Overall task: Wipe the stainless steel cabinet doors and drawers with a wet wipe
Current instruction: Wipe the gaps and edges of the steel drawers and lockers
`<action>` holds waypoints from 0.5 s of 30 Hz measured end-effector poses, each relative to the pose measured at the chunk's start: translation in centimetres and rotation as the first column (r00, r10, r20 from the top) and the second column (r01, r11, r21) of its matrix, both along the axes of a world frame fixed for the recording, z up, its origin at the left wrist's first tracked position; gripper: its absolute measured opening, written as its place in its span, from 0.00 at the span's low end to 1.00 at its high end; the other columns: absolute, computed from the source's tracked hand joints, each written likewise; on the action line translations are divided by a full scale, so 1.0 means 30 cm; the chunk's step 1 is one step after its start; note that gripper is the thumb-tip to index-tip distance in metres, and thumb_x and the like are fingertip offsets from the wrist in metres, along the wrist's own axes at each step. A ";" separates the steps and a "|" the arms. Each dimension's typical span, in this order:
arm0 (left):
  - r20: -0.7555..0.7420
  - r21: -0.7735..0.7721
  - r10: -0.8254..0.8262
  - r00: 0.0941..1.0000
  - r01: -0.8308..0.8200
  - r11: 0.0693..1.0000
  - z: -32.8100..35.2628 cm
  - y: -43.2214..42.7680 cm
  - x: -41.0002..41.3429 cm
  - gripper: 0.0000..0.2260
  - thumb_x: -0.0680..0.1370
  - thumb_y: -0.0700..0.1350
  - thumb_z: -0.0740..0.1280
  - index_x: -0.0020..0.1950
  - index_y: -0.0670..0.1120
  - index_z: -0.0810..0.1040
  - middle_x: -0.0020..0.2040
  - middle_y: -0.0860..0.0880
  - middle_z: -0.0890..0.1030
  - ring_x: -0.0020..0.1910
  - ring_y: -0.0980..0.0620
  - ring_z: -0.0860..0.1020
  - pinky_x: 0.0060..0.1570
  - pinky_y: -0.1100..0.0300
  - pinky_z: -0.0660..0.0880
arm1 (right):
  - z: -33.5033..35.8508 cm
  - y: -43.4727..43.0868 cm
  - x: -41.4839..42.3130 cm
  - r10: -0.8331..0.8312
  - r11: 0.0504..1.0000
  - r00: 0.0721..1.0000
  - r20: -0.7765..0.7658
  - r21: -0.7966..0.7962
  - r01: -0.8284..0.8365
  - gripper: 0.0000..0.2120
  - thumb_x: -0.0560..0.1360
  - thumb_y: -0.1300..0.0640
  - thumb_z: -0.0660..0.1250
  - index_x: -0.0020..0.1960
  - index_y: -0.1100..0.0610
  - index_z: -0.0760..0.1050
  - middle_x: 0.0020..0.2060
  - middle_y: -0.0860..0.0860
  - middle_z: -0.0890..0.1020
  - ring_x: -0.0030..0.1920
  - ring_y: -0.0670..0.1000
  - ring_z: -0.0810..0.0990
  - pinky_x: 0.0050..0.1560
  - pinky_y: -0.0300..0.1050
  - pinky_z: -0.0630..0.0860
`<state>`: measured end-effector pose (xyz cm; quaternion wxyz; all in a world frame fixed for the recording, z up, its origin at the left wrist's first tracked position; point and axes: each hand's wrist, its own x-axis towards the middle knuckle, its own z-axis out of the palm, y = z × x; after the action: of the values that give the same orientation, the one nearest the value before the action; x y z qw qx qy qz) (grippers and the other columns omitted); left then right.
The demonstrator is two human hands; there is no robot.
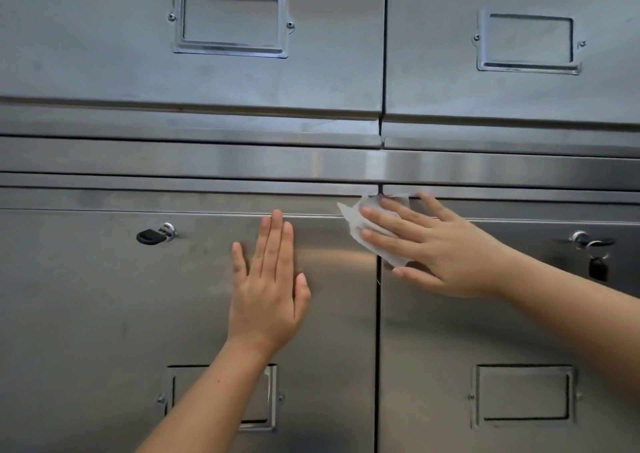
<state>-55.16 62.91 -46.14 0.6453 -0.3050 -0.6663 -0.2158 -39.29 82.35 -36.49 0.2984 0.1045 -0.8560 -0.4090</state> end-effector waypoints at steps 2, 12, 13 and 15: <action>0.001 0.016 -0.011 1.000 0.011 1.000 0.000 0.001 0.001 0.27 0.75 0.47 0.53 0.72 0.37 0.58 0.73 0.39 0.59 0.75 0.50 0.51 0.70 0.44 0.48 | 0.006 -0.016 -0.019 -0.041 0.999 0.999 0.007 -0.009 0.041 0.27 0.78 0.43 0.42 0.75 0.48 0.52 0.75 0.51 0.53 0.74 0.55 0.55 0.71 0.57 0.48; 0.035 0.063 -0.017 0.999 0.015 0.998 -0.005 -0.001 0.003 0.27 0.75 0.46 0.53 0.72 0.35 0.60 0.73 0.39 0.60 0.72 0.45 0.57 0.71 0.46 0.45 | 0.043 -0.105 -0.083 -0.038 0.999 0.999 0.006 0.016 0.038 0.26 0.79 0.42 0.44 0.75 0.44 0.42 0.76 0.47 0.48 0.71 0.49 0.60 0.70 0.53 0.33; 0.042 0.062 -0.018 0.999 0.015 0.998 -0.006 -0.001 0.004 0.27 0.74 0.46 0.54 0.71 0.35 0.62 0.73 0.38 0.61 0.72 0.45 0.57 0.71 0.45 0.46 | 0.047 -0.094 -0.067 -0.027 0.999 1.000 0.013 0.023 0.026 0.26 0.79 0.42 0.45 0.75 0.45 0.46 0.75 0.48 0.52 0.71 0.50 0.61 0.71 0.53 0.36; 0.053 0.063 -0.026 0.998 0.022 0.998 -0.007 -0.003 0.005 0.27 0.74 0.45 0.54 0.71 0.35 0.63 0.72 0.39 0.62 0.72 0.45 0.57 0.70 0.44 0.47 | 0.049 -0.080 -0.038 -0.017 0.999 1.000 0.000 0.047 0.017 0.26 0.78 0.44 0.47 0.74 0.48 0.58 0.73 0.51 0.62 0.69 0.52 0.67 0.70 0.57 0.46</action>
<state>-55.02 62.84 -46.35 0.6338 -0.2866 -0.6726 -0.2524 -40.43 79.95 -35.04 0.2922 0.1044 -0.8471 -0.4314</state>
